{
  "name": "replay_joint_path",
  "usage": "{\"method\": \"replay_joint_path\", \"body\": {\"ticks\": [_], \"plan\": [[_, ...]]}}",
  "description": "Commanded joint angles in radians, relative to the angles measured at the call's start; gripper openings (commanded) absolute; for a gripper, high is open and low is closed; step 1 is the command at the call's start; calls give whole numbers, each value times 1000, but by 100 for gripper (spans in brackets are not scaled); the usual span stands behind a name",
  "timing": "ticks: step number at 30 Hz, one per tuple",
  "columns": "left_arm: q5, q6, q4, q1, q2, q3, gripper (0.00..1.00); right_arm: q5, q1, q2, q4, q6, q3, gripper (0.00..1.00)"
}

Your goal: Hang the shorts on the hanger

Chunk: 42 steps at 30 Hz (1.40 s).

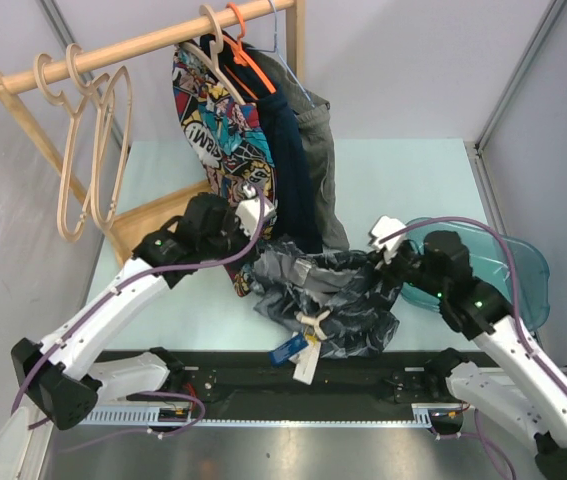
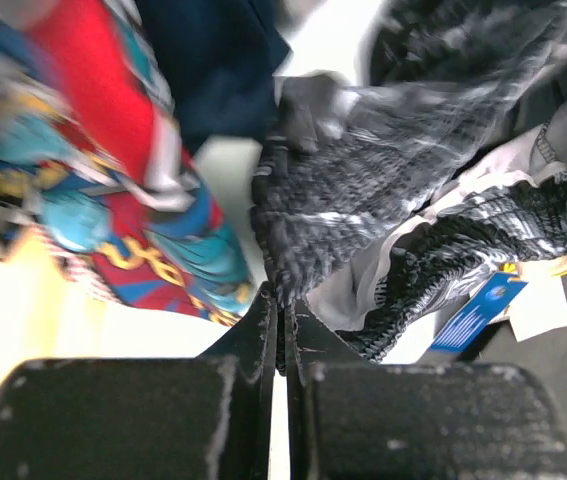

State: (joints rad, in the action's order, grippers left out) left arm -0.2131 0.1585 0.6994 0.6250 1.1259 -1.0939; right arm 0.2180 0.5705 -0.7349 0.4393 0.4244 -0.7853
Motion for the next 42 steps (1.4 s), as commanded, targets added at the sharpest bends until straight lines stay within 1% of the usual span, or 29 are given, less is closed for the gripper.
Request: {"method": "replay_joint_path", "body": {"ticks": [1,4,6,9,10,12,14,15,16,18,19,21,22,24,26,27,29,30,31,33,35,37,38,40,41,42], "plan": [[127,12,48,-10,0,-144,0,-2,-98,64,39,25,-3,0],[155,33,97,-11,41,-213,0,39,-179,33,0,17,-2,0],[146,53,130,-11,72,-236,0,124,-214,3,-42,25,-2,0],[139,82,181,-11,110,-274,0,230,-218,-82,-103,46,-2,0],[145,88,192,-13,117,-274,0,295,-215,-105,-115,72,-3,6],[152,96,202,-25,112,-264,0,322,-204,-170,-146,80,-3,9],[146,90,216,-62,107,-248,0,365,-190,-207,-162,97,-6,19],[127,87,222,-77,109,-247,0,372,-184,-234,-166,105,-6,29],[121,84,226,-109,106,-251,0,376,-173,-247,-171,112,-8,30],[103,90,224,-128,100,-254,0,374,-150,-270,-183,120,-12,32],[95,107,224,-133,94,-265,0,379,-146,-273,-189,119,-12,39],[72,118,229,-133,89,-279,0,386,-121,-282,-206,113,-25,46],[46,121,235,-133,89,-294,0,397,-113,-291,-220,108,-28,58],[37,118,252,-133,92,-302,0,402,-66,-307,-223,120,-40,68],[34,119,250,-133,87,-293,0,386,-20,-339,-221,131,-46,73],[34,119,247,-134,86,-288,0,385,18,-351,-218,146,-51,77],[35,119,246,-134,89,-285,0,359,57,-379,-205,175,-51,81],[32,119,245,-133,92,-287,0,339,101,-389,-205,188,-51,83],[32,118,247,-136,97,-288,0,289,124,-397,-215,204,-49,85],[21,116,245,-140,103,-287,0,250,158,-429,-231,221,-49,89],[9,113,245,-151,103,-284,0,276,177,-437,-244,269,-51,88],[1,116,244,-163,106,-273,0,306,202,-439,-222,328,-49,86],[-9,116,244,-168,107,-270,0,319,209,-439,-208,393,-51,85],[-22,119,245,-183,110,-262,0,351,230,-452,-153,466,-51,84],[-25,119,245,-188,109,-262,0,351,241,-461,-139,532,-49,84],[-35,121,245,-194,109,-262,0,348,246,-487,-123,562,-51,84]]}}
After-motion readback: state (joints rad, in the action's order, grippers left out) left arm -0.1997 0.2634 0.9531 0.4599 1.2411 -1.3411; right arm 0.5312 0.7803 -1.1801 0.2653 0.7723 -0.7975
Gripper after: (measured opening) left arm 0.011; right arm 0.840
